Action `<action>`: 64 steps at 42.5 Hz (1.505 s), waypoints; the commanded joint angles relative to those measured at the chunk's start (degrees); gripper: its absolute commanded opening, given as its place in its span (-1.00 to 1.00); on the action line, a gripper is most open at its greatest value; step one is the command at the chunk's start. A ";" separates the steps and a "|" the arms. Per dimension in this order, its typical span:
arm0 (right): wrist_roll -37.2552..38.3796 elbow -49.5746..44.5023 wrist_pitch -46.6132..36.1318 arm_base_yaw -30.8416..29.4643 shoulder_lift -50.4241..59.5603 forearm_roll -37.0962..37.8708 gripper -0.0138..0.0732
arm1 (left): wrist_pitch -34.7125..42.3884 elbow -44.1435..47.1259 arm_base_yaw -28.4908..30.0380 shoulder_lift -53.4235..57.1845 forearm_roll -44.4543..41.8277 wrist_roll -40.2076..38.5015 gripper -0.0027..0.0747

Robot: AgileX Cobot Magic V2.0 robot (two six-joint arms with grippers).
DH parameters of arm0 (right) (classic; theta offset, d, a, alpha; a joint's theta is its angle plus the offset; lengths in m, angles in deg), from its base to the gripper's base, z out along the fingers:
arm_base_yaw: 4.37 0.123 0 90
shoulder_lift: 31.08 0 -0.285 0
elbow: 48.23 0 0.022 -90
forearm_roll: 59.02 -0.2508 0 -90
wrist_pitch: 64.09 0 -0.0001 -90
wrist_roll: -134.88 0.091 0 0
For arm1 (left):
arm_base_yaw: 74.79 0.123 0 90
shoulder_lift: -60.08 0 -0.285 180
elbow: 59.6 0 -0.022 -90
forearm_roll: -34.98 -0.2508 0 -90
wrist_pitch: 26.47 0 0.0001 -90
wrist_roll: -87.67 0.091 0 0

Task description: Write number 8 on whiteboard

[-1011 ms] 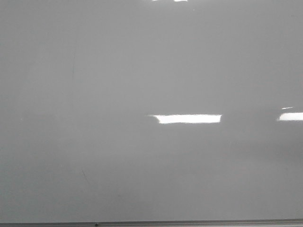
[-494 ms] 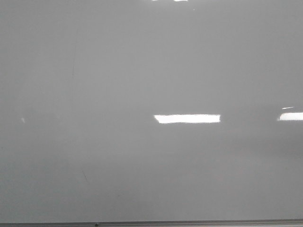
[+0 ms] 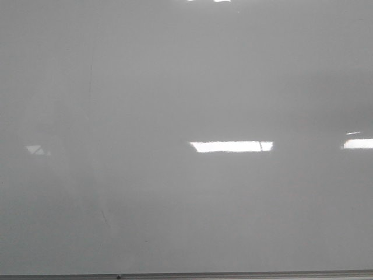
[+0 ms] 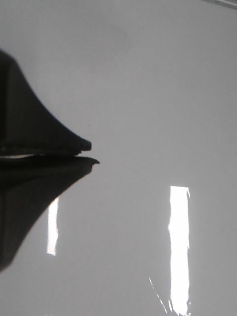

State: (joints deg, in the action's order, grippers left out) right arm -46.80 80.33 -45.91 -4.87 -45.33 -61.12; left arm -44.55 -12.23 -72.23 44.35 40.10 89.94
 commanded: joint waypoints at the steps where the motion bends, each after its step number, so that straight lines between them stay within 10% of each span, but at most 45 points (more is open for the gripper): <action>1: -0.03 7.30 2.55 -0.07 -6.00 0.56 -0.84 | -1.77 -7.61 -0.14 -5.60 0.58 -0.56 -0.99; 39: -2.41 14.97 14.05 0.12 -30.68 0.56 -0.81 | -19.91 -15.75 -0.14 -25.91 0.83 0.50 -0.98; 46: -3.06 14.97 15.11 0.12 -32.50 0.56 -0.22 | -19.77 -15.75 -0.14 -27.72 0.83 3.07 -0.61; 53: -3.06 14.97 14.49 0.12 -32.50 0.56 0.62 | -19.21 -15.75 -0.14 -30.87 0.83 3.06 0.20; 64: -3.06 14.97 14.62 0.12 -32.50 0.56 0.72 | -16.68 -15.75 -0.14 -40.75 0.83 1.93 0.39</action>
State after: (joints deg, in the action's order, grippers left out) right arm -49.38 93.30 -27.51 -4.77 -77.59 -61.12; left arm -67.09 -26.23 -72.12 6.25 40.20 92.89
